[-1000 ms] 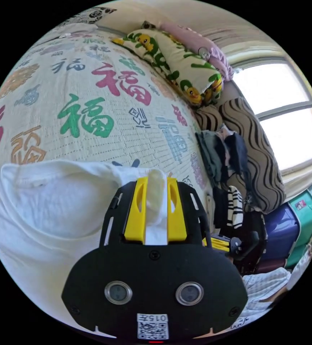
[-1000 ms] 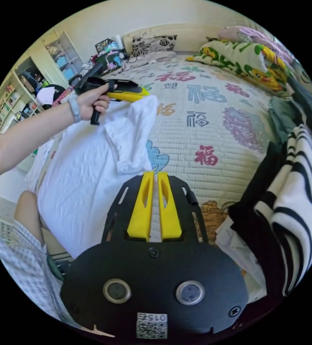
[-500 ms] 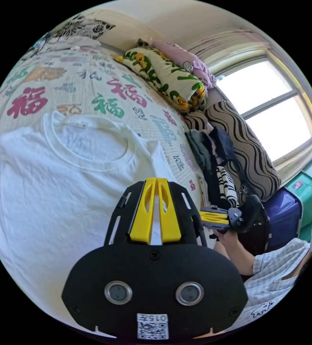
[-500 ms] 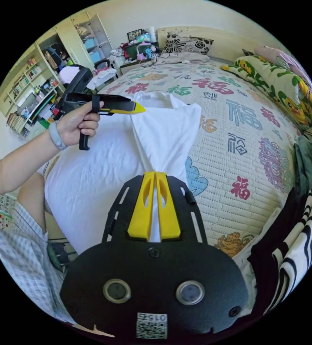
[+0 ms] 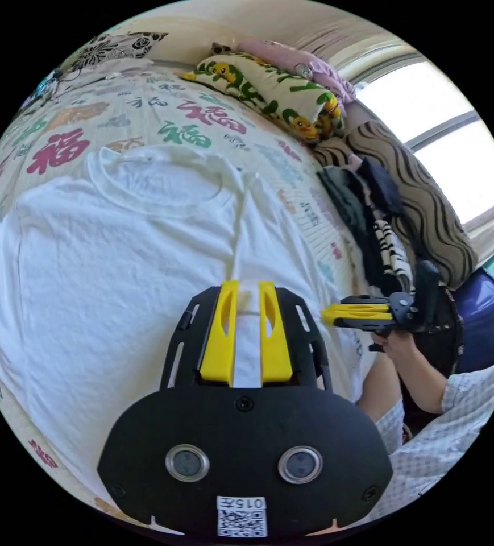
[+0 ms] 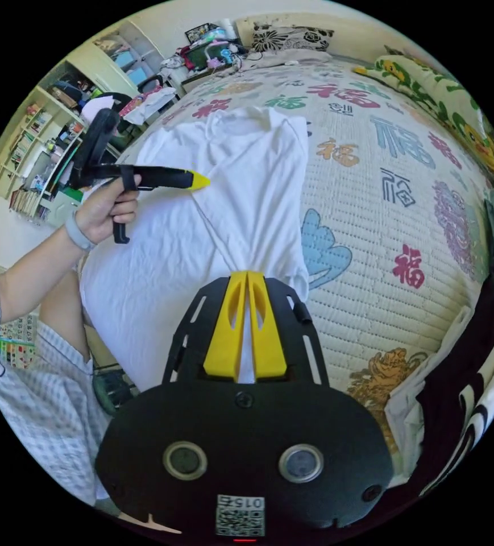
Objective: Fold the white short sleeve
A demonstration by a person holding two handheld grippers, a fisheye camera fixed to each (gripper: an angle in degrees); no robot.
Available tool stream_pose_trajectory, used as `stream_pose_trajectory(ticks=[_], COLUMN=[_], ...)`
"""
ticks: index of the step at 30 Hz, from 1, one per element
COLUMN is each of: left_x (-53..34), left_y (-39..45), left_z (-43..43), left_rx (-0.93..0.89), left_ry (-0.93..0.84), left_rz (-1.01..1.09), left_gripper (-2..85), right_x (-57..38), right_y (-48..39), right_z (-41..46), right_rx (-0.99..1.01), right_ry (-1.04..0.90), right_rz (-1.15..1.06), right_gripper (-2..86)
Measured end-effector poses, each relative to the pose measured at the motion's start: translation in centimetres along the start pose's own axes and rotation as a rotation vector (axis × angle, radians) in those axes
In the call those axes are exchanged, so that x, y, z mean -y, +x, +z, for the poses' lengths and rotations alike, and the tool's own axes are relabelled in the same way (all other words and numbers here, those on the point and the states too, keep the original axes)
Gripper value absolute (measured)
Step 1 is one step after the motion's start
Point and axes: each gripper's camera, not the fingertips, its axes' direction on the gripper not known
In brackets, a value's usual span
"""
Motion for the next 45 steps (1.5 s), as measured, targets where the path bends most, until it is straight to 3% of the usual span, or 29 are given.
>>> stream_pose_trajectory(ticks=[6, 10, 12, 14, 19, 24, 30, 33, 37, 39, 45], left_x=[-4.5, -11.9, -14.3, -14.8, -13.5, -18.9, -22.6, -23.1, -23.1, -23.2, -23.2], left_y=[-2.3, -10.0, -13.7, -17.1, -18.4, -16.8, -16.3, -16.6, -15.7, -15.2, -11.1], left_z=[-11.7, -23.5, -26.3, -27.0, -27.6, -32.1, -31.7, -32.0, -32.4, -32.5, -34.1], left_rx=[0.124, 0.273, 0.229, 0.073, 0.037, -0.013, -0.108, -0.187, -0.194, -0.199, -0.177], left_ry=[0.221, 0.5, 0.55, 0.532, 0.52, 0.73, 0.761, 0.781, 0.783, 0.781, 0.854], left_rz=[-0.092, -0.427, -0.562, -0.627, -0.652, -0.696, -0.704, -0.687, -0.667, -0.668, -0.582], left_gripper=[8.2, 8.2, 8.9, 9.6, 1.4, -0.2, -0.4, -0.3, -0.4, -0.4, -0.4], right_x=[0.1, 2.7, 4.9, 9.0, 18.4, 28.1, 37.8, 40.1, 42.1, 42.9, 43.4], right_y=[-1.0, -3.1, -4.7, -7.8, -14.8, -20.6, -26.9, -30.0, -30.7, -30.4, -23.9], right_z=[-0.4, 1.2, 2.6, 5.1, 8.8, 13.0, 23.7, 28.1, 34.1, 33.7, 24.0], right_rx=[-0.057, -0.058, -0.053, -0.045, 0.005, -0.02, -0.017, -0.093, -0.381, -0.351, 0.017], right_ry=[-0.02, -0.049, -0.053, -0.065, -0.023, 0.006, -0.198, -0.283, -0.45, -0.427, -0.117], right_rz=[-0.005, -0.057, -0.094, -0.155, -0.278, -0.362, -0.399, -0.447, -0.49, -0.481, -0.317], right_gripper=[-0.5, -0.5, -0.5, -0.5, -0.3, 0.6, 5.1, 6.0, 2.4, 1.0, -0.1])
